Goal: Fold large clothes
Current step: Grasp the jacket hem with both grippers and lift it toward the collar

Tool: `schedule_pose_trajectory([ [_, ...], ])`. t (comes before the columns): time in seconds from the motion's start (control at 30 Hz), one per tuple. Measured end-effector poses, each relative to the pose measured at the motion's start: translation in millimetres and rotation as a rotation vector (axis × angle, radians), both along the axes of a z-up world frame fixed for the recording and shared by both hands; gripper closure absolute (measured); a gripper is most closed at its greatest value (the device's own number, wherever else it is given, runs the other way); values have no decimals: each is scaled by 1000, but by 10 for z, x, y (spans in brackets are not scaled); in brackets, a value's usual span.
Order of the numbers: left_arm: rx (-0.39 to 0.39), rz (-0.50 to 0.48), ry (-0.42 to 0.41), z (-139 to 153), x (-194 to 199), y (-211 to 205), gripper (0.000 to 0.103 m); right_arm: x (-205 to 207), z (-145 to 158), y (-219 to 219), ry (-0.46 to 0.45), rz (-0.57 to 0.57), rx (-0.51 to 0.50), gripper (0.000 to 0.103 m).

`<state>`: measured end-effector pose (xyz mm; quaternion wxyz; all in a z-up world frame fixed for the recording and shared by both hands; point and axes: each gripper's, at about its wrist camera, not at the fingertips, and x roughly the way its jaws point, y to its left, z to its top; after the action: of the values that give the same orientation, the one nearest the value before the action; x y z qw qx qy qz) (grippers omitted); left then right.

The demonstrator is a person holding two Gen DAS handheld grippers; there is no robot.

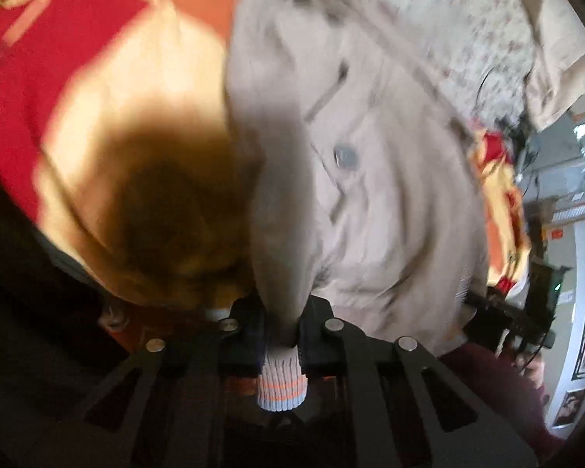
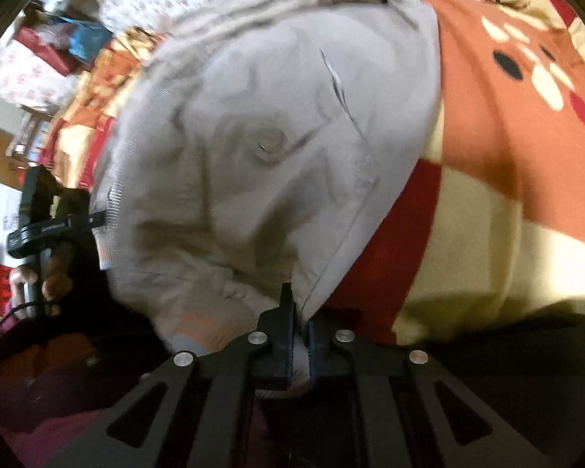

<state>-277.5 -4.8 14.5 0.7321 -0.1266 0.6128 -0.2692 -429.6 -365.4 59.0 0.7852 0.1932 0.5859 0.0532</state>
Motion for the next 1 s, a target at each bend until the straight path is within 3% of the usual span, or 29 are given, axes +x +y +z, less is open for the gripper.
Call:
schedule_pose_trajectory([
  [0.13,-15,38,-36,128,73,154,94,-44,44,-121,-21,-28,54,98],
  [0.2,5,32,-6,-5,69,93,93,-4,-78,-138,13,-51,87,85],
  [0.27,39,28,38,-171,98,-30,90,47,-245,-130,69,-75,120,43],
  [0.3,45,28,49,-201,107,9,80,42,-276,-121,80,-75,120,41],
  [0.33,44,30,65,-254,109,-18,60,57,-303,-90,86,-60,110,41],
  [0.37,45,38,75,-256,109,24,49,69,-310,-58,92,-44,103,41],
  [0.47,46,74,92,-327,122,46,42,82,-317,-9,93,-38,94,41],
  [0.53,53,87,102,-380,128,47,39,91,-311,17,90,-41,92,44],
  [0.6,58,92,106,-392,112,50,38,76,-277,39,75,-31,74,67],
  [0.63,64,85,103,-386,102,47,39,58,-253,24,58,-31,83,89],
  [0.67,68,73,95,-381,88,65,45,47,-222,6,42,-40,96,94],
  [0.7,71,50,77,-348,67,48,58,29,-195,-38,35,-42,109,94],
  [0.73,75,14,57,-295,39,22,89,30,-147,-42,20,-39,121,96],
  [0.8,76,-28,27,-176,-3,-4,93,3,-4,-79,-20,-37,143,99],
  [1.0,-143,-8,-44,501,187,165,97,67,554,-260,-207,-71,261,100],
])
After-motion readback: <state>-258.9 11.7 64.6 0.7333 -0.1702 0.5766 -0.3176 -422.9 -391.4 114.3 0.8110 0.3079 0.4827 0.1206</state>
